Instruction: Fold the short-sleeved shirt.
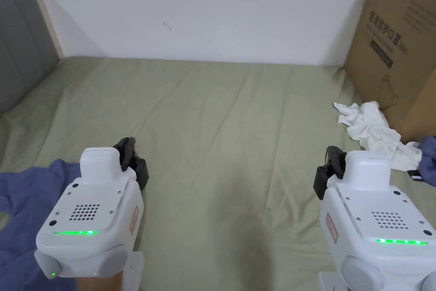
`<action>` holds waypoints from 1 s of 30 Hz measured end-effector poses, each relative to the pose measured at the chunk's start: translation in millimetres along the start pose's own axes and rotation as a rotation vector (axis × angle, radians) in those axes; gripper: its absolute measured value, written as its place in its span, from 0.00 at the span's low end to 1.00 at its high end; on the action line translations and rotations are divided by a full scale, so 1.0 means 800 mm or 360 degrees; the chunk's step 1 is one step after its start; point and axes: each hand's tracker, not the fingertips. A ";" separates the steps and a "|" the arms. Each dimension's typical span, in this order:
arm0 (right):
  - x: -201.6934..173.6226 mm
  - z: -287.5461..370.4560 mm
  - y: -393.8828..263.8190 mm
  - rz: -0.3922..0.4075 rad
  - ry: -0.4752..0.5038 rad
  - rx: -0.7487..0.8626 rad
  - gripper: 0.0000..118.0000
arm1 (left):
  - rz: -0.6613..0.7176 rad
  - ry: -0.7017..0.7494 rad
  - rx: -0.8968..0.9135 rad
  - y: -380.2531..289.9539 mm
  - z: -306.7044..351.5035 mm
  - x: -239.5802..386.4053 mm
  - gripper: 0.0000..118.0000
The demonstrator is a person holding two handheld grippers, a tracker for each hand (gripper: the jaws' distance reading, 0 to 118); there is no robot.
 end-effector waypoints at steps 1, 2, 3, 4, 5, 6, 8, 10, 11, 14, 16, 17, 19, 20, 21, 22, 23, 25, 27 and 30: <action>-0.005 -0.002 0.001 0.0005 0.0016 0.0001 0.02 | -0.0002 0.0021 0.0005 0.001 0.002 -0.007 0.08; -0.012 -0.004 0.001 0.0008 0.0041 0.0002 0.02 | -0.0005 0.0051 0.0011 0.001 0.005 -0.017 0.08; -0.020 -0.007 0.002 0.0009 0.0064 0.0004 0.02 | -0.0005 0.0080 0.0014 0.002 0.008 -0.027 0.08; -0.028 -0.009 0.003 0.0012 0.0087 0.0004 0.02 | 0.0000 0.0102 0.0015 0.003 0.011 -0.036 0.08; -0.037 -0.012 0.004 0.0014 0.0115 0.0005 0.02 | 0.0004 0.0135 0.0020 0.005 0.016 -0.047 0.08; -0.048 -0.014 0.005 0.0017 0.0148 0.0008 0.02 | 0.0003 0.0171 0.0025 0.007 0.021 -0.058 0.08; -0.069 -0.019 0.007 0.0024 0.0216 0.0013 0.02 | 0.0001 0.0248 0.0030 0.008 0.032 -0.082 0.08; -0.093 -0.023 0.009 0.0033 0.0287 0.0024 0.02 | 0.0004 0.0329 0.0030 0.010 0.043 -0.107 0.08; -0.106 -0.025 0.010 0.0036 0.0328 0.0027 0.02 | 0.0007 0.0368 0.0027 0.010 0.049 -0.120 0.08; -0.145 -0.028 0.013 0.0035 0.0442 0.0039 0.02 | 0.0002 0.0478 0.0026 0.012 0.072 -0.159 0.08; -0.174 -0.029 0.014 0.0033 0.0532 0.0041 0.02 | -0.0018 0.0572 0.0020 0.013 0.090 -0.185 0.08; -0.184 -0.029 0.013 0.0034 0.0559 0.0042 0.02 | -0.0018 0.0598 0.0023 0.013 0.098 -0.193 0.08; -0.208 -0.028 0.012 0.0035 0.0627 0.0040 0.02 | -0.0018 0.0663 0.0021 0.013 0.114 -0.214 0.08; -0.220 -0.028 0.011 0.0036 0.0670 0.0033 0.02 | -0.0024 0.0697 0.0018 0.012 0.122 -0.224 0.08; -0.228 -0.028 0.011 0.0036 0.0690 0.0029 0.02 | -0.0028 0.0722 0.0014 0.012 0.127 -0.230 0.08; -0.237 -0.027 0.010 0.0036 0.0715 0.0027 0.02 | -0.0030 0.0747 0.0006 0.011 0.133 -0.238 0.08; -0.246 -0.026 0.008 0.0038 0.0738 0.0025 0.02 | -0.0033 0.0769 -0.0002 0.009 0.139 -0.246 0.08; -0.259 -0.025 0.007 0.0040 0.0772 0.0017 0.02 | -0.0032 0.0792 -0.0014 0.007 0.147 -0.258 0.08; -0.268 -0.024 0.005 0.0043 0.0797 0.0012 0.02 | -0.0038 0.0815 -0.0034 0.005 0.152 -0.266 0.08; -0.275 -0.025 0.004 0.0054 0.0817 0.0010 0.02 | -0.0043 0.0826 -0.0067 0.002 0.154 -0.274 0.08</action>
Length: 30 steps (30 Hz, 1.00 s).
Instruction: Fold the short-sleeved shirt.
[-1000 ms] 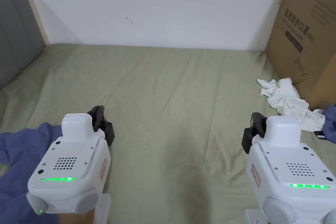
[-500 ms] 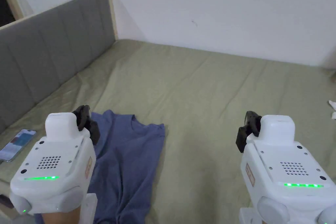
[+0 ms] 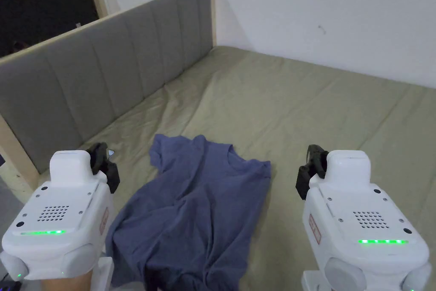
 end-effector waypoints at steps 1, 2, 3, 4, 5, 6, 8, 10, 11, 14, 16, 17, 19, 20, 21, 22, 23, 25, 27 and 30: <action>-0.001 -0.001 0.000 0.0003 0.0003 -0.0002 0.02 | 0.0006 -0.0005 -0.0010 -0.001 -0.001 -0.002 0.08; 0.000 -0.001 0.000 0.0004 0.0005 -0.0003 0.02 | 0.0018 -0.0013 -0.0024 -0.001 -0.004 -0.002 0.08; 0.001 -0.002 0.000 0.0004 0.0003 -0.0005 0.02 | 0.0024 -0.0019 -0.0034 -0.002 -0.007 -0.002 0.08; 0.002 -0.004 0.000 0.0006 -0.0002 -0.0007 0.02 | 0.0027 -0.0027 -0.0045 -0.004 -0.010 -0.002 0.08; 0.004 -0.004 -0.001 0.0007 -0.0008 -0.0009 0.02 | 0.0032 -0.0043 -0.0061 -0.005 -0.015 0.000 0.08; 0.007 -0.004 -0.001 0.0006 -0.0016 -0.0011 0.02 | 0.0036 -0.0058 -0.0078 -0.006 -0.020 0.002 0.08; 0.015 -0.006 -0.002 0.0007 -0.0040 -0.0016 0.02 | 0.0046 -0.0139 -0.0162 -0.008 -0.036 0.010 0.08; 0.022 -0.005 -0.004 0.0012 -0.0065 -0.0024 0.02 | 0.0046 -0.0196 -0.0243 -0.011 -0.053 0.018 0.08; 0.027 -0.006 -0.005 0.0016 -0.0081 -0.0030 0.02 | 0.0049 -0.0234 -0.0308 -0.013 -0.065 0.023 0.08; 0.043 -0.008 -0.009 0.0022 -0.0129 -0.0051 0.02 | 0.0065 -0.0314 -0.0460 -0.023 -0.100 0.041 0.08; 0.052 -0.009 -0.011 0.0020 -0.0162 -0.0065 0.02 | 0.0071 -0.0345 -0.0567 -0.031 -0.121 0.055 0.08; 0.057 -0.009 -0.013 0.0017 -0.0175 -0.0073 0.02 | 0.0093 -0.0365 -0.0614 -0.036 -0.134 0.062 0.08; 0.067 -0.009 -0.017 0.0016 -0.0206 -0.0091 0.02 | 0.0112 -0.0384 -0.0765 -0.048 -0.161 0.076 0.09; 0.072 -0.010 -0.019 0.0020 -0.0220 -0.0100 0.02 | 0.0116 -0.0389 -0.0804 -0.054 -0.175 0.083 0.10; 0.077 -0.010 -0.022 0.0024 -0.0233 -0.0109 0.02 | 0.0106 -0.0386 -0.0871 -0.061 -0.187 0.089 0.19; 0.082 -0.010 -0.024 0.0029 -0.0253 -0.0120 0.02 | 0.0078 -0.0376 -0.0938 -0.067 -0.200 0.097 0.43; 0.087 -0.010 -0.026 0.0031 -0.0267 -0.0130 0.02 | 0.0068 -0.0377 -0.0993 -0.075 -0.212 0.103 0.66; 0.096 -0.010 -0.031 0.0027 -0.0293 -0.0150 0.02 | 0.0055 -0.0378 -0.1091 -0.089 -0.229 0.116 0.78; 0.105 -0.009 -0.036 0.0023 -0.0321 -0.0170 0.02 | 0.0050 -0.0382 -0.1163 -0.102 -0.243 0.125 0.85; 0.116 -0.008 -0.043 0.0016 -0.0358 -0.0201 0.02 | 0.0047 -0.0346 -0.1314 -0.125 -0.265 0.135 1.00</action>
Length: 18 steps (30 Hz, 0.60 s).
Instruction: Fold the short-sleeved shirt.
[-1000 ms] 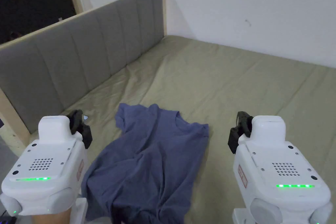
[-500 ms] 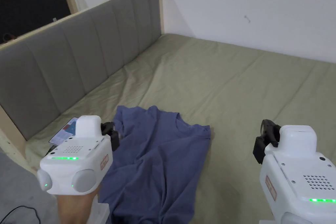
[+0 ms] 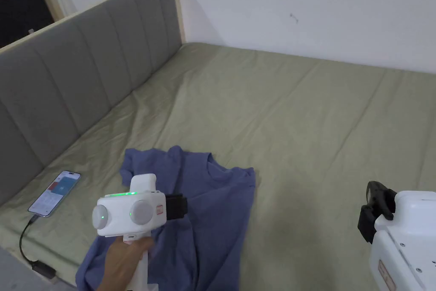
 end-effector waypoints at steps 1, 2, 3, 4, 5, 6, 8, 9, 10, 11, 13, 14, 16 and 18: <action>0.004 -0.001 -0.002 0.0000 -0.0012 -0.0013 0.02 | 0.0014 0.0013 -0.0028 -0.001 -0.008 0.001 1.00; 0.007 -0.001 -0.004 0.0000 -0.0021 -0.0024 0.02 | 0.0026 0.0005 -0.0050 -0.002 -0.016 0.001 1.00; 0.009 -0.001 -0.006 0.0000 -0.0029 -0.0032 0.02 | 0.0036 -0.0010 -0.0068 -0.002 -0.022 0.001 1.00; 0.012 -0.001 -0.008 0.0000 -0.0038 -0.0040 0.02 | 0.0044 -0.0017 -0.0094 -0.003 -0.030 0.002 1.00; 0.015 -0.001 -0.010 0.0000 -0.0043 -0.0049 0.02 | 0.0051 -0.0010 -0.0128 -0.004 -0.037 0.003 1.00; 0.017 -0.002 -0.012 0.0002 -0.0047 -0.0056 0.02 | 0.0049 -0.0005 -0.0153 -0.005 -0.040 0.004 1.00; 0.021 -0.001 -0.015 0.0004 -0.0063 -0.0071 0.02 | 0.0043 0.0062 -0.0213 -0.009 -0.053 0.008 1.00; 0.024 -0.001 -0.016 0.0001 -0.0066 -0.0078 0.02 | 0.0029 0.0111 -0.0257 -0.011 -0.060 0.011 1.00; 0.026 0.000 -0.018 -0.0006 -0.0072 -0.0084 0.02 | 0.0028 0.0133 -0.0281 -0.014 -0.064 0.014 0.97; 0.027 0.000 -0.019 -0.0011 -0.0078 -0.0087 0.02 | 0.0025 0.0111 -0.0277 -0.018 -0.065 0.015 0.85; 0.029 0.001 -0.020 -0.0017 -0.0085 -0.0100 0.02 | 0.0001 0.0118 -0.0275 -0.029 -0.063 0.021 0.64; 0.030 0.001 -0.020 -0.0017 -0.0084 -0.0104 0.02 | -0.0029 0.0120 -0.0209 -0.030 -0.059 0.020 0.61; 0.032 0.002 -0.021 -0.0015 -0.0084 -0.0108 0.02 | -0.0042 0.0067 -0.0229 -0.028 -0.056 0.020 0.31; 0.033 0.004 -0.020 -0.0020 -0.0079 -0.0107 0.02 | -0.0002 0.0007 -0.0214 -0.024 -0.045 0.018 0.14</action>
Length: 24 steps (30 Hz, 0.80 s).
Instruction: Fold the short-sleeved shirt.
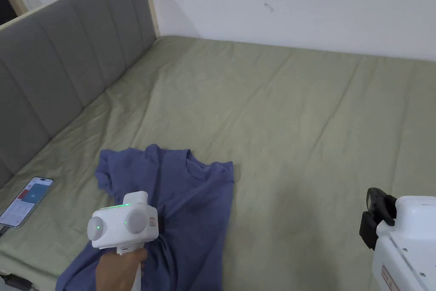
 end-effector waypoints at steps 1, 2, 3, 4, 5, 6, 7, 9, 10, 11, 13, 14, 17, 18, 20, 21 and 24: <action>0.001 0.002 0.000 -0.0007 0.0003 0.0002 0.02 | 0.0037 -0.0032 0.0010 -0.001 0.005 -0.001 0.12; 0.002 0.004 0.001 -0.0016 0.0005 0.0007 0.02 | 0.0051 -0.0044 0.0015 -0.002 0.009 -0.003 0.11; 0.004 0.007 0.001 -0.0026 0.0007 0.0014 0.02 | 0.0076 -0.0076 0.0022 -0.004 0.014 -0.005 0.11; 0.005 0.009 0.002 -0.0034 0.0008 0.0021 0.02 | 0.0121 -0.0151 0.0039 -0.005 0.015 -0.010 0.10; 0.006 0.012 0.002 -0.0039 0.0009 0.0027 0.02 | 0.0165 -0.0222 0.0049 -0.006 0.022 -0.013 0.10; 0.009 0.014 0.003 -0.0044 0.0010 0.0033 0.02 | 0.0223 -0.0300 0.0069 -0.008 0.031 -0.014 0.10; 0.011 0.017 0.003 -0.0049 0.0011 0.0038 0.02 | 0.0272 -0.0385 0.0104 -0.010 0.040 -0.014 0.10; 0.016 0.022 0.003 -0.0060 0.0010 0.0048 0.02 | 0.0333 -0.0529 0.0160 -0.011 0.063 -0.010 0.10; 0.019 0.025 0.003 -0.0067 0.0009 0.0053 0.02 | 0.0351 -0.0572 0.0178 -0.010 0.074 -0.006 0.10; 0.023 0.029 0.003 -0.0073 0.0008 0.0059 0.02 | 0.0357 -0.0609 0.0194 -0.009 0.085 0.000 0.10; 0.031 0.037 0.003 -0.0087 -0.0001 0.0075 0.02 | 0.0339 -0.0693 0.0244 -0.002 0.111 0.016 0.10; 0.035 0.040 0.003 -0.0092 -0.0006 0.0082 0.02 | 0.0322 -0.0729 0.0265 0.001 0.122 0.024 0.10; 0.048 0.053 0.004 -0.0107 -0.0021 0.0108 0.02 | 0.0207 -0.0808 0.0327 0.017 0.160 0.059 0.10; 0.053 0.058 0.004 -0.0112 -0.0029 0.0118 0.02 | 0.0168 -0.0833 0.0357 0.022 0.174 0.073 0.10; 0.064 0.067 0.005 -0.0123 -0.0042 0.0139 0.02 | 0.0074 -0.0890 0.0396 0.034 0.198 0.100 0.10; 0.069 0.072 0.006 -0.0128 -0.0052 0.0152 0.02 | 0.0029 -0.0914 0.0419 0.040 0.211 0.116 0.10; 0.088 0.088 0.008 -0.0140 -0.0089 0.0189 0.02 | -0.0093 -0.1011 0.0470 0.058 0.245 0.161 0.10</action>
